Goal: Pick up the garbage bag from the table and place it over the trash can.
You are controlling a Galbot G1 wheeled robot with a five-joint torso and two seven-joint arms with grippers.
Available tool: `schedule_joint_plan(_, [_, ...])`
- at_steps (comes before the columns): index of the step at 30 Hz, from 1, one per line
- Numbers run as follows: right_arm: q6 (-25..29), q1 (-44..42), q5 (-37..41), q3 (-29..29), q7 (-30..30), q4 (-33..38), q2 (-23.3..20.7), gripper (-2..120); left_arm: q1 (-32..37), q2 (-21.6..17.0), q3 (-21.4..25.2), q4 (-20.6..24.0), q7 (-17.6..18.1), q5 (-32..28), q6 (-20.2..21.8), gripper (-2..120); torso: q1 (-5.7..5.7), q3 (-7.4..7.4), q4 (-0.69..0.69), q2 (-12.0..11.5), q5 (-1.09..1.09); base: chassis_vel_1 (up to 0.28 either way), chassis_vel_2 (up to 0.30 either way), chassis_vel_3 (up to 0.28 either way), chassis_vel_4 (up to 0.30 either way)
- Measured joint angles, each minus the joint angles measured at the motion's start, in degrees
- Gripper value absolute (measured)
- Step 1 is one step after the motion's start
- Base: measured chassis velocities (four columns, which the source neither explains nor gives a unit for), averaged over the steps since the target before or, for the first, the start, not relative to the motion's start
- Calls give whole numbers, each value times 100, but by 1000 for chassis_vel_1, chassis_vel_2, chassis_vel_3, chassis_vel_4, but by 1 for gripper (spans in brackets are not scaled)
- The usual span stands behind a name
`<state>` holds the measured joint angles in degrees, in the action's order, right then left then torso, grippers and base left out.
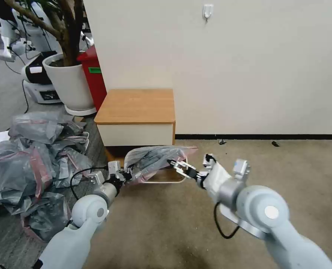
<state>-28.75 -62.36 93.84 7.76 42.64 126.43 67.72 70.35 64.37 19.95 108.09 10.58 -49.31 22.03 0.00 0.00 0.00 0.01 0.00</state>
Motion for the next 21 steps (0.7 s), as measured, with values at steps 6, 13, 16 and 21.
schedule_joint_plan(6, [30, 182, -339, -176, -10, -437, 415, 92, 86, 21, 13, 181, 0, 1, 0, 2, 0, 0, 0, 0, 0, 0, 0, 0, 0])
schedule_joint_plan(13, [82, 284, -654, -195, -110, -829, 529, 84, 136, 14, 4, 294, -3, -5, 10, 2, 0, 0, 0, 0, 0, 0, 0, 0, 0])
schedule_joint_plan(16, [97, 284, -768, -173, -213, -907, 506, 81, 140, 2, -14, 327, -6, -11, 19, 2, 0, 0, 0, 0, 0, 0, 0, 0, 0])
schedule_joint_plan(21, [127, 236, -936, -128, -457, -942, 473, 65, 138, 3, -55, 333, -7, -15, 29, 2, 0, 0, -1, -1, 0, 0, 0, 0, 0])
